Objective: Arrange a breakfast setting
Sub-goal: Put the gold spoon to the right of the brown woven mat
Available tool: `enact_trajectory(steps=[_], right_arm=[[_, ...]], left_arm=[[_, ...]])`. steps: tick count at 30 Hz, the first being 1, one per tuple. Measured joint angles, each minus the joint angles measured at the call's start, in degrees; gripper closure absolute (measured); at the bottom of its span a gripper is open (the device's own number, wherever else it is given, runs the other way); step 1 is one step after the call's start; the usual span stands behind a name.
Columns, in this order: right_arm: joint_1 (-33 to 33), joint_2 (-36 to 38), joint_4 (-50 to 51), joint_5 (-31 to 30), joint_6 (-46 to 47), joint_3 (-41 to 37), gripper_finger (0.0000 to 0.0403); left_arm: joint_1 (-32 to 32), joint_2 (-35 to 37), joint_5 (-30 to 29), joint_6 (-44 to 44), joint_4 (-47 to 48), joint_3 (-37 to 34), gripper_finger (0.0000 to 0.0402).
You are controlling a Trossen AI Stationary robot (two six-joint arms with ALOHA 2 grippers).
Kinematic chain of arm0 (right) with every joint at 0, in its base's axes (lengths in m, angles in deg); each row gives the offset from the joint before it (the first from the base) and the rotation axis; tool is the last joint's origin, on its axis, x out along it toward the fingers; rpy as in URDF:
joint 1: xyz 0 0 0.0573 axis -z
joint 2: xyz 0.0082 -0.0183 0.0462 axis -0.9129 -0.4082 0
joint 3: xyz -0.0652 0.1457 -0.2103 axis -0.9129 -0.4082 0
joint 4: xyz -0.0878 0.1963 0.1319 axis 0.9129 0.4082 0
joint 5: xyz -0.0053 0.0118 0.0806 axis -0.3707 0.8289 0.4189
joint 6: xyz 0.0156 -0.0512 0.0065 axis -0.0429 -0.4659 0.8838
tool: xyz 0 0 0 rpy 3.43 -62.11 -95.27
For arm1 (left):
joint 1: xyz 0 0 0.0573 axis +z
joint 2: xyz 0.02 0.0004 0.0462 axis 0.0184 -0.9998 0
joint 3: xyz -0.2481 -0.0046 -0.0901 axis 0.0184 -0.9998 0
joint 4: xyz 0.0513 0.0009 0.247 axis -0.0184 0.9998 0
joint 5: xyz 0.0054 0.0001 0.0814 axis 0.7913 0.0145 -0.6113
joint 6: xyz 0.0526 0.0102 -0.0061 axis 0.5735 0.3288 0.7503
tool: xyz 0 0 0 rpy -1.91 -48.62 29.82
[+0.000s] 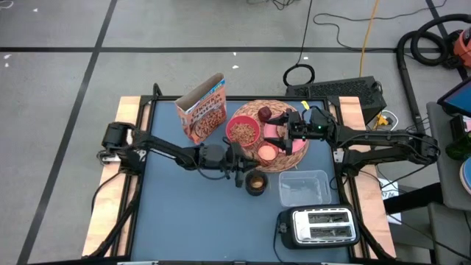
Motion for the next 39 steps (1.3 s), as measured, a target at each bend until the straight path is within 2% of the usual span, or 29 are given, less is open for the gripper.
enact_trajectory(steps=[8, 22, 30, 39], right_arm=[[0.04, 0.00, 0.06, -0.07, -0.36, 0.00, 0.0022], [-0.43, -0.19, -1.23, -0.09, -1.70, 0.00, 0.0022], [-2.95, -5.84, -17.12, -0.09, -2.08, 0.00, 0.0022], [-5.15, -15.45, -32.55, -0.07, -3.02, 0.00, 0.0022]], left_arm=[[0.32, 8.87, -0.01, 4.14, 2.25, 0.00, 0.0373], [4.06, 22.89, -1.45, 14.37, -2.29, 0.02, 0.0373], [7.40, 24.10, -1.71, 16.54, -9.23, 0.02, 0.0373], [10.21, 24.12, -1.77, 16.26, -10.50, 0.02, 0.0373]])
